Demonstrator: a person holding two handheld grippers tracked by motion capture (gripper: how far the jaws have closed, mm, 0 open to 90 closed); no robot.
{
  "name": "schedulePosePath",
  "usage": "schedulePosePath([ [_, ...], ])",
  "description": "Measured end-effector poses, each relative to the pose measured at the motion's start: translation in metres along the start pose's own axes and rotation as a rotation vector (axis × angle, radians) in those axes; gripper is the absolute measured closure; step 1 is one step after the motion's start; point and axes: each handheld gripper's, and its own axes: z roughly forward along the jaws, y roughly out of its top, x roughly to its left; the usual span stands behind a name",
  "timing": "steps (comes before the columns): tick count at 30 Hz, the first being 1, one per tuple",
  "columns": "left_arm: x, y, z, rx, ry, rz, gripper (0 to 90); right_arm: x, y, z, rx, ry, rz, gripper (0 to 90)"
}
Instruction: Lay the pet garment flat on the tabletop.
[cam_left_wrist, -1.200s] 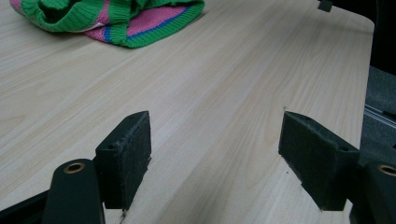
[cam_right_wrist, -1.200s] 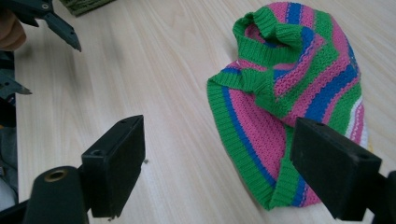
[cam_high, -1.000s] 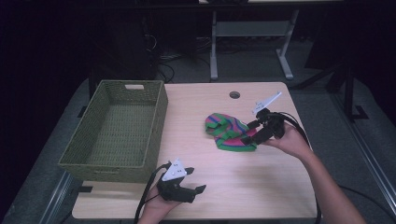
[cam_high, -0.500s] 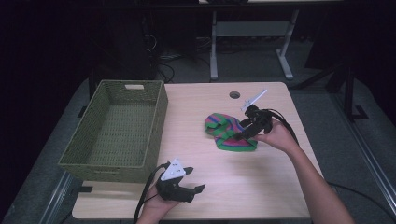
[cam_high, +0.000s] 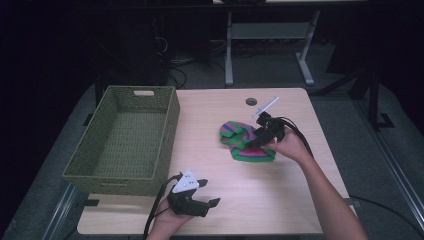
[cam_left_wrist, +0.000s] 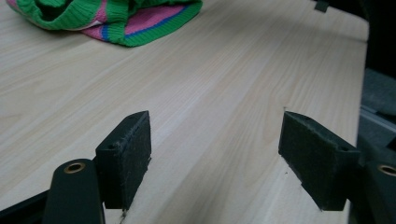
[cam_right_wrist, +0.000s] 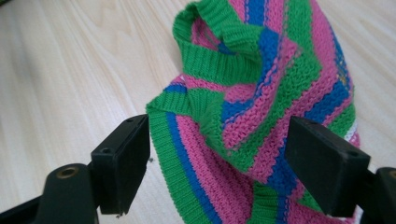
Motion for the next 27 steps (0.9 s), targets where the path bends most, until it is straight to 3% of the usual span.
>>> schedulePosePath([
  [7, 0.000, 0.000, 0.001, 0.004, 0.007, 0.011, 25.1, -0.004, 0.001, 0.015, 0.018, 0.003, 0.026, 23.3],
  [14, 0.000, 0.000, 0.001, 0.001, 0.006, 0.011, 25.1, -0.004, 0.003, 0.031, 0.051, -0.043, 0.048, 28.5],
  [16, 0.000, 0.000, 0.000, 0.005, 0.005, 0.016, 25.1, -0.001, 0.003, 0.037, 0.086, -0.071, 0.046, 28.7],
  [19, 0.000, 0.000, 0.001, 0.007, 0.009, 0.015, 25.1, 0.007, 0.004, 0.043, 0.109, -0.159, -0.010, 32.0],
  [20, 0.000, 0.000, 0.001, 0.007, 0.009, 0.015, 25.1, 0.007, 0.004, 0.043, 0.109, -0.159, -0.010, 32.0],
  [21, 0.000, 0.000, 0.002, 0.010, 0.009, 0.020, 25.1, 0.012, 0.003, 0.045, 0.120, -0.203, -0.045, 35.3],
  [23, 0.000, 0.000, 0.002, 0.011, 0.009, 0.022, 25.1, 0.014, 0.002, 0.046, 0.117, -0.226, -0.059, 36.0],
  [27, -0.002, 0.000, 0.004, 0.019, 0.010, 0.029, 25.1, 0.015, -0.001, 0.045, 0.086, -0.236, -0.027, 42.2],
])
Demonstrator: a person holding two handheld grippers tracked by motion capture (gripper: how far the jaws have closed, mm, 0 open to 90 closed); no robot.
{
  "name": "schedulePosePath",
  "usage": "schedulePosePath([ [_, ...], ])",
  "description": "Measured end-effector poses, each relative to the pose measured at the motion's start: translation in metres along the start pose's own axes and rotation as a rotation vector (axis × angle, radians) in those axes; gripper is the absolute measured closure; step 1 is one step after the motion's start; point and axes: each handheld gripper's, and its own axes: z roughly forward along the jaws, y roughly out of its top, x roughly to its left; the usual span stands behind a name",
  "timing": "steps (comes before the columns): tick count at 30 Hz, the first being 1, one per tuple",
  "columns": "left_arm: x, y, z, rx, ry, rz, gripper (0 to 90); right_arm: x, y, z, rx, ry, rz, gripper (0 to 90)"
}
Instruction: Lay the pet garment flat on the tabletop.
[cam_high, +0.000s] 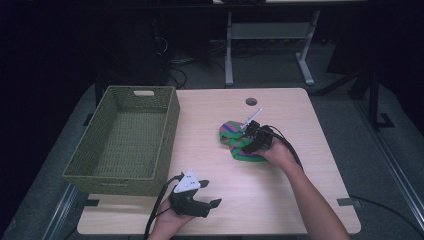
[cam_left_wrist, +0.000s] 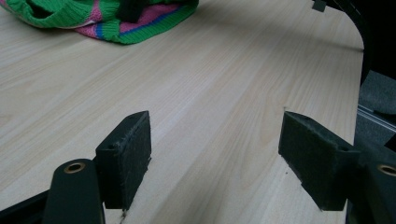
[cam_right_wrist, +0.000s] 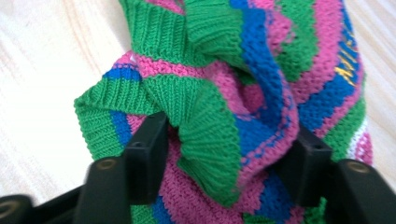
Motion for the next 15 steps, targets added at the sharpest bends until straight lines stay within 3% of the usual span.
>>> schedulePosePath([
  [6, 0.0007, -0.0001, -0.0023, -0.009, 0.012, -0.005, 25.0, -0.0001, -0.0039, -0.0012, -0.033, -0.015, 0.047, 48.4],
  [15, 0.0024, -0.0006, -0.0017, 0.000, 0.014, -0.003, 25.1, -0.0021, -0.0107, -0.0019, -0.079, -0.043, 0.065, 59.4],
])
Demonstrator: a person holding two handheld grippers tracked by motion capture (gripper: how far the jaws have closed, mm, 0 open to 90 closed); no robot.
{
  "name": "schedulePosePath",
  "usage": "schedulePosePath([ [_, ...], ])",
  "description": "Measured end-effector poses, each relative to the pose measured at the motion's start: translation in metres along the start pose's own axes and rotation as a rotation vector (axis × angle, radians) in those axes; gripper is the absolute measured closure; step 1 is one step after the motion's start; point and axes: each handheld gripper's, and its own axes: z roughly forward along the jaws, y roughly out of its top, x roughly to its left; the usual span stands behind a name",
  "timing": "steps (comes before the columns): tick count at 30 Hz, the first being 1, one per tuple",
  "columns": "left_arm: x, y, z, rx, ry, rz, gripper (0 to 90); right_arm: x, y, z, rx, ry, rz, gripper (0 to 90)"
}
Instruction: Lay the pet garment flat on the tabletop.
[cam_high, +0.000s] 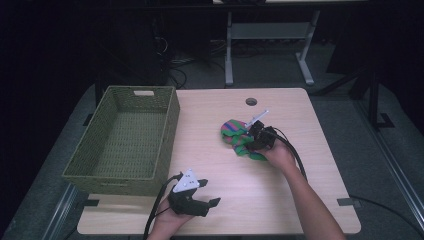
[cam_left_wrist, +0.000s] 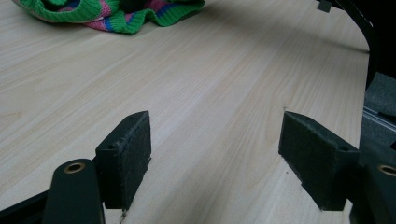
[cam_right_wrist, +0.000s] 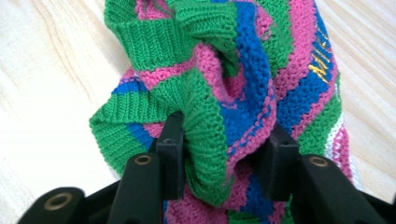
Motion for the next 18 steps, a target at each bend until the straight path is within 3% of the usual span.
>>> schedulePosePath([
  [12, 0.000, 0.000, 0.001, 0.007, 0.002, -0.002, 25.1, 0.000, -0.002, -0.001, -0.011, -0.023, -0.005, 68.6],
  [16, 0.001, -0.001, 0.000, 0.005, 0.004, -0.003, 25.1, -0.006, -0.002, -0.002, -0.014, 0.005, 0.034, 71.2],
  [18, 0.002, -0.001, -0.001, -0.001, 0.004, -0.010, 25.1, -0.011, -0.003, -0.003, -0.026, 0.028, 0.080, 73.1],
])
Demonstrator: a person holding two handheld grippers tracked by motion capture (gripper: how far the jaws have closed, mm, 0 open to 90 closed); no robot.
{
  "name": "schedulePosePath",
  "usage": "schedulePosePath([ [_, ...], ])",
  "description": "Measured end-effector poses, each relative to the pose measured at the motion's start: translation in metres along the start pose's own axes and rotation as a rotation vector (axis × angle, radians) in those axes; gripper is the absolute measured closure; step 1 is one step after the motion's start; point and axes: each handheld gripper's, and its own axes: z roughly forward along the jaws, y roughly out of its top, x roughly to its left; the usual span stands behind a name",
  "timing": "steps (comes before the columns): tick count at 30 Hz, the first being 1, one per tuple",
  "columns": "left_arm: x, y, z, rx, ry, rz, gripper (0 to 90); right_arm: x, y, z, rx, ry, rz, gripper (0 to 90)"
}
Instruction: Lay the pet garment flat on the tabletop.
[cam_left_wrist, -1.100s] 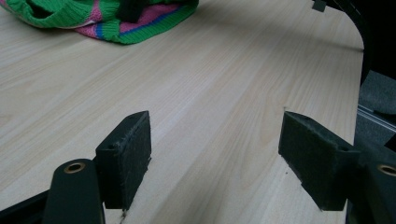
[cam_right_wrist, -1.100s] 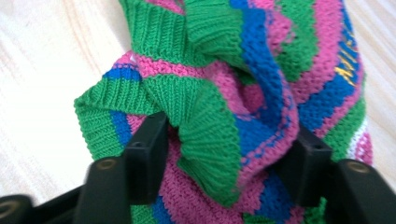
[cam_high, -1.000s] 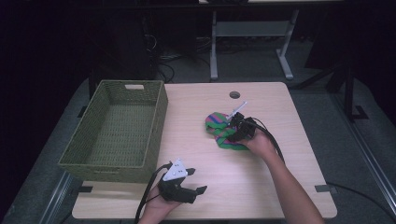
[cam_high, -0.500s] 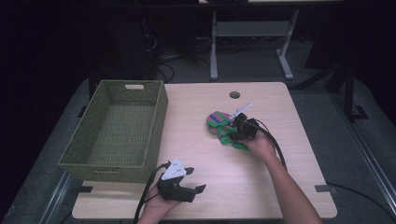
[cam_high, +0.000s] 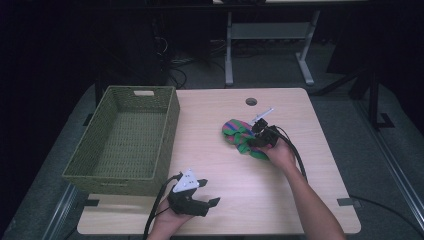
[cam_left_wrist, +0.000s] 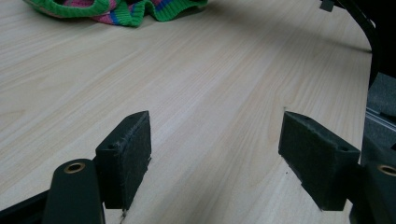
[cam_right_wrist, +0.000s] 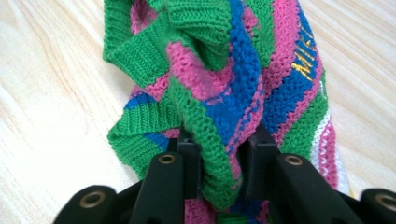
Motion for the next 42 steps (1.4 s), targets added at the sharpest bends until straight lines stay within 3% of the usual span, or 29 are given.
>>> schedulePosePath([
  [5, 0.001, 0.000, -0.001, -0.007, 0.001, -0.004, 25.1, -0.005, 0.000, -0.005, -0.019, 0.016, 0.026, 73.7],
  [13, 0.000, 0.000, 0.000, -0.003, 0.003, 0.003, 25.1, -0.017, -0.002, -0.033, -0.090, 0.052, 0.071, 73.8],
  [16, 0.000, 0.001, 0.000, -0.004, 0.002, 0.000, 25.1, -0.019, -0.003, -0.039, -0.093, 0.066, 0.086, 73.8],
  [18, -0.001, 0.001, 0.000, -0.003, 0.000, -0.001, 25.1, -0.021, -0.001, -0.044, -0.083, 0.083, 0.078, 73.8],
  [23, -0.001, 0.001, 0.000, -0.003, -0.001, 0.004, 25.1, -0.019, 0.004, -0.060, -0.123, 0.087, 0.062, 73.7],
  [33, -0.002, 0.000, 0.000, -0.001, -0.002, 0.005, 25.1, -0.017, 0.000, -0.070, -0.127, 0.124, 0.068, 73.5],
  [38, 0.000, 0.000, 0.000, -0.006, -0.002, -0.002, 25.1, -0.012, 0.001, -0.084, -0.179, 0.145, 0.058, 73.4],
  [42, 0.000, 0.000, -0.001, -0.010, 0.000, -0.001, 25.1, -0.011, 0.000, -0.089, -0.190, 0.156, 0.045, 73.5],
])
